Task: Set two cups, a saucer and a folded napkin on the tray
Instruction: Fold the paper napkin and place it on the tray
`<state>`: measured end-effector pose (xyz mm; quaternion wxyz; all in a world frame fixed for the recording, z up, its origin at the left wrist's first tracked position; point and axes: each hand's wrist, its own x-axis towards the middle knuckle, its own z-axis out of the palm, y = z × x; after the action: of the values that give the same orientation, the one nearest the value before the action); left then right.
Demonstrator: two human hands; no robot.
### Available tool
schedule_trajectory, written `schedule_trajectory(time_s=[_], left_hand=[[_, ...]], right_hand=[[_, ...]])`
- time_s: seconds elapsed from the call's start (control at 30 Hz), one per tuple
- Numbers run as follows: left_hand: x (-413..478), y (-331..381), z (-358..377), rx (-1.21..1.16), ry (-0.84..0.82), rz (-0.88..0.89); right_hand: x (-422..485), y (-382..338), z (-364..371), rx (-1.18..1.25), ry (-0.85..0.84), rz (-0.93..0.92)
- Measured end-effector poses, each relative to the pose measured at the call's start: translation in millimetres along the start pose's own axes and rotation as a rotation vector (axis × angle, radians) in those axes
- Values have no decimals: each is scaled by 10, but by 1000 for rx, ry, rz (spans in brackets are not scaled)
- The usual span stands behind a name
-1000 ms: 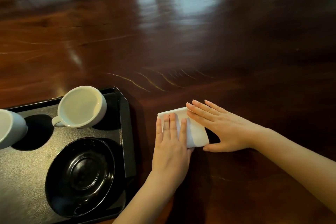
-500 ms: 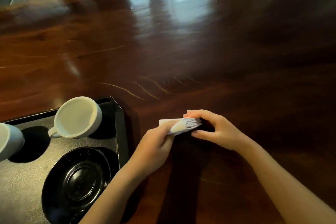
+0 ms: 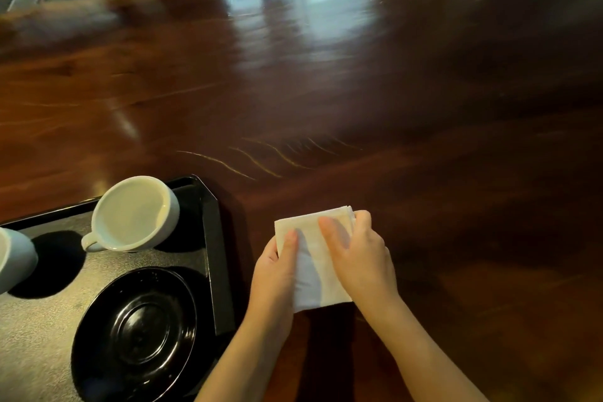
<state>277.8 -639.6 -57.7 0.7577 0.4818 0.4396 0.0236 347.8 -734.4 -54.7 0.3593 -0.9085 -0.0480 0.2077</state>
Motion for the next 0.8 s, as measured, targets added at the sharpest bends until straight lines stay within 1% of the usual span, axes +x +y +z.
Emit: schedule_trajectory(time_s=[0.1,0.17,0.23,0.3,0.37,0.43,0.5,0.57,0.63,0.7,0.8], left_hand=[[-4,-79,53,41,72,90],[13,-117,41,61,104,102],[42,-129,29,42,123,86],[72,-111,35,53,154,107],[104,-90,59,98,227,173],[114,-70,101,150,307,280],[101,-44,157,165,345,373],[82,-8,198,100,301,398],[75,34,176,76,207,403],[75,89,112,176,134,462],[44,131,50,339,59,588]], right_hand=[[11,67,58,-108,44,13],[35,103,60,-109,99,-62],[49,126,59,-71,143,-181],[54,129,68,-34,163,-255],[48,128,93,17,174,-288],[38,117,111,94,196,-311],[36,100,114,212,238,-307],[42,88,117,334,270,-297],[38,100,115,415,280,-285],[46,138,75,478,217,-210],[100,159,-21,606,-46,-25]])
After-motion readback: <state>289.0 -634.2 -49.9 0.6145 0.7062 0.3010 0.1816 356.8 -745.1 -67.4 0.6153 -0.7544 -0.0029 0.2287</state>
